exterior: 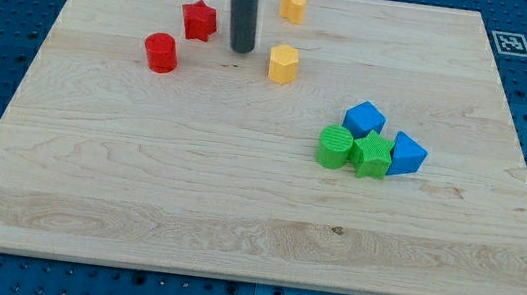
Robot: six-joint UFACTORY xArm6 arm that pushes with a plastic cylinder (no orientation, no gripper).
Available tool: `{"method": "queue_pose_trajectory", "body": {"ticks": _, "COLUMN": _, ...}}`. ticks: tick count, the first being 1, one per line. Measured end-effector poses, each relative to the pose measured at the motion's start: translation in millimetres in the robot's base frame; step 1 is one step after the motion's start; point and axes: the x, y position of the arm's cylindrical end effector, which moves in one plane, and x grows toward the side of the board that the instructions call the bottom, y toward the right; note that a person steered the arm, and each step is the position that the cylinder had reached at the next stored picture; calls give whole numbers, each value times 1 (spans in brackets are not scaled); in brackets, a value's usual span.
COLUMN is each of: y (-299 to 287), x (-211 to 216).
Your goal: Move the yellow hexagon to the bottom right of the yellow heart
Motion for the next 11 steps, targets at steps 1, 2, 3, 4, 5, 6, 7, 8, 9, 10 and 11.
{"method": "queue_pose_trajectory", "body": {"ticks": 1, "y": 31, "x": 44}}
{"method": "queue_pose_trajectory", "body": {"ticks": 2, "y": 60, "x": 49}}
{"method": "queue_pose_trajectory", "body": {"ticks": 3, "y": 49, "x": 37}}
{"method": "queue_pose_trajectory", "body": {"ticks": 4, "y": 37, "x": 17}}
{"method": "queue_pose_trajectory", "body": {"ticks": 5, "y": 47, "x": 19}}
{"method": "queue_pose_trajectory", "body": {"ticks": 6, "y": 66, "x": 21}}
{"method": "queue_pose_trajectory", "body": {"ticks": 7, "y": 74, "x": 9}}
{"method": "queue_pose_trajectory", "body": {"ticks": 8, "y": 78, "x": -6}}
{"method": "queue_pose_trajectory", "body": {"ticks": 9, "y": 79, "x": -26}}
{"method": "queue_pose_trajectory", "body": {"ticks": 10, "y": 81, "x": -47}}
{"method": "queue_pose_trajectory", "body": {"ticks": 11, "y": 88, "x": -13}}
